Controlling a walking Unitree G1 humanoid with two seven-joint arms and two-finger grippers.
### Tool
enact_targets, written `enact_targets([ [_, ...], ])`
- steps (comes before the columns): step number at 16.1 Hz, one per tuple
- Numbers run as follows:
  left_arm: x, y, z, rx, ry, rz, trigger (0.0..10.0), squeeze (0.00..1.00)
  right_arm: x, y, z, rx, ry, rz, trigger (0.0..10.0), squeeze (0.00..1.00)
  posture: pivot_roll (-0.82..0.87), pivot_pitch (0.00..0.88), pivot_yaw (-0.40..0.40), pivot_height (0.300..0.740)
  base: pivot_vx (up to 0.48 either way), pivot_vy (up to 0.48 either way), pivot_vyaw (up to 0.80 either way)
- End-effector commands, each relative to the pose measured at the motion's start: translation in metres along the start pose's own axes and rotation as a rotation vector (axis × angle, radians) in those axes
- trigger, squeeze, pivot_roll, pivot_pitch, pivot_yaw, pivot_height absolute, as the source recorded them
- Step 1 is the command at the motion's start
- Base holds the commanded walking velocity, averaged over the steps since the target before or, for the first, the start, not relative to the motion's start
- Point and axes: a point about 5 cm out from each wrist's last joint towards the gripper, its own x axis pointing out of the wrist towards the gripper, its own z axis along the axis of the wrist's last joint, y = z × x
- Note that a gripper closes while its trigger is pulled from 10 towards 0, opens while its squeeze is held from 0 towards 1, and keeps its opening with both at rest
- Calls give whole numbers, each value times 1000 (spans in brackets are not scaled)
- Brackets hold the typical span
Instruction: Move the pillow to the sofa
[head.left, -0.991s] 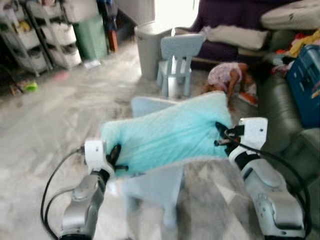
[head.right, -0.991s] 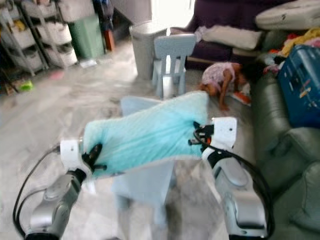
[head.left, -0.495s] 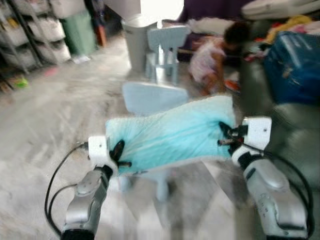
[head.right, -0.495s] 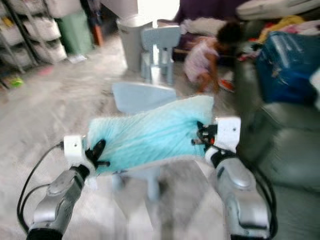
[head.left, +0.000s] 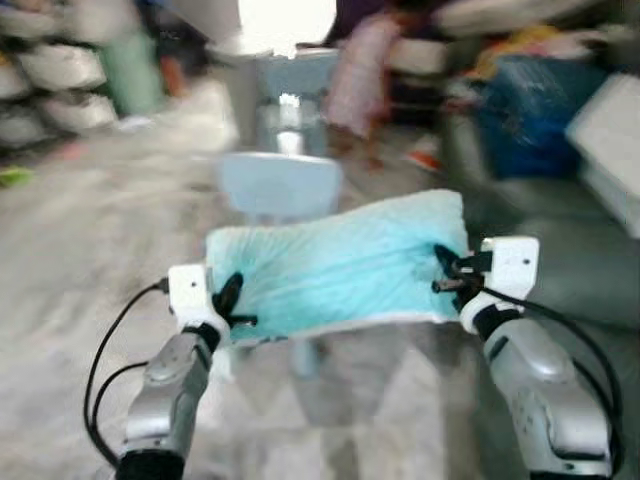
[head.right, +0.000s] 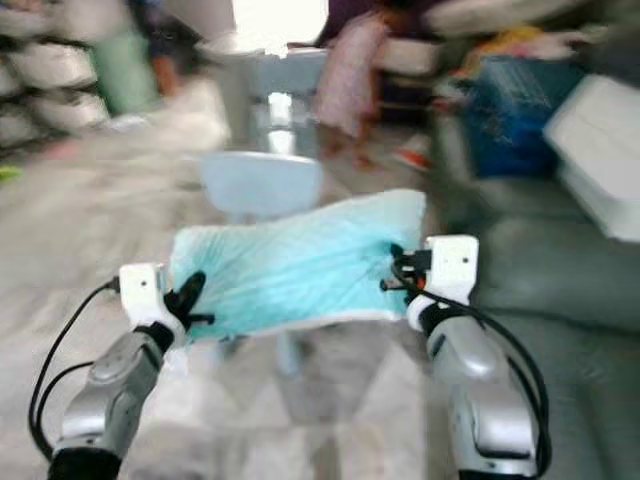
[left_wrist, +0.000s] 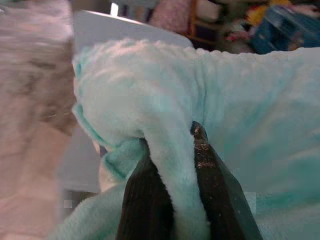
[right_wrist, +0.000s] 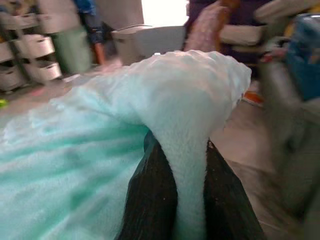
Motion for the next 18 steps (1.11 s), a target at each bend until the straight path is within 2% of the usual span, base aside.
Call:
enact_targets([
  [1, 1, 4, 5, 1, -15, 7, 10000, 0, 0, -1, 9, -13, -36, -13, 10000, 0, -163, 0, 29, 740, 0, 0, -800],
  [4, 4, 8, 11, -34, -31, 26, 10000, 0, 0, -1, 9, -14, -36, -14, 10000, 0, -164, 0, 30, 740, 0, 0, -800],
  [9, 12, 17, 22, 16, -37, 65, 10000, 0, 0, -1, 9, -10, -30, -17, 10000, 0, -165, 0, 31, 740, 0, 0, -800],
  [16, 16, 24, 27, 2, -32, 82, 10000, 0, 0, -1, 9, -11, -29, -17, 10000, 0, -167, 0, 30, 740, 0, 0, -800],
  [18, 16, 24, 27, 0, -31, 78, 10000, 0, 1, -2, 9, -11, -29, -17, 10000, 0, -166, 0, 30, 740, 0, 291, -800],
])
